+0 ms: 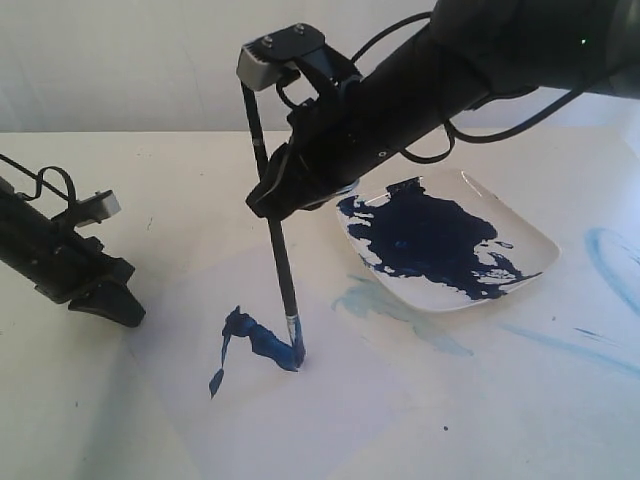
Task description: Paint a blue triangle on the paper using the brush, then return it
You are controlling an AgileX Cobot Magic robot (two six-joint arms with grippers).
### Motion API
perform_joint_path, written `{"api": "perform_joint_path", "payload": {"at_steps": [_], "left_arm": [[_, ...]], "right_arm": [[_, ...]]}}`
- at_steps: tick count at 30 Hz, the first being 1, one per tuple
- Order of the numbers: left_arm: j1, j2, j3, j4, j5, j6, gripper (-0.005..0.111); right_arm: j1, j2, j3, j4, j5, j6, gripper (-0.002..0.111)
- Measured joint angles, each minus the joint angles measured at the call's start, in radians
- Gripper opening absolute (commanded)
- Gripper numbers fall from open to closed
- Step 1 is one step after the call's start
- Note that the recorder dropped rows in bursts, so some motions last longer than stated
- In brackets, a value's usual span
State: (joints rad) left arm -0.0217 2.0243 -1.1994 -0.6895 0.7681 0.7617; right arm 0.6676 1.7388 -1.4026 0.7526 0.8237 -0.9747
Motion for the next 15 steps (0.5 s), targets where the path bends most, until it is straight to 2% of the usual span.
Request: {"api": "perform_joint_path", "payload": {"at_steps": [9,15], "left_arm": [[0.000,0.000,0.000,0.000,0.002,0.000,0.000],[0.000,0.000,0.000,0.000,0.002,0.000,0.000]], "right_arm": [[0.000,0.003,0.000,0.322,-0.085,-0.236,0.000],[0.000,0.056,0.000,0.428,-0.098,-0.338,0.000]]}}
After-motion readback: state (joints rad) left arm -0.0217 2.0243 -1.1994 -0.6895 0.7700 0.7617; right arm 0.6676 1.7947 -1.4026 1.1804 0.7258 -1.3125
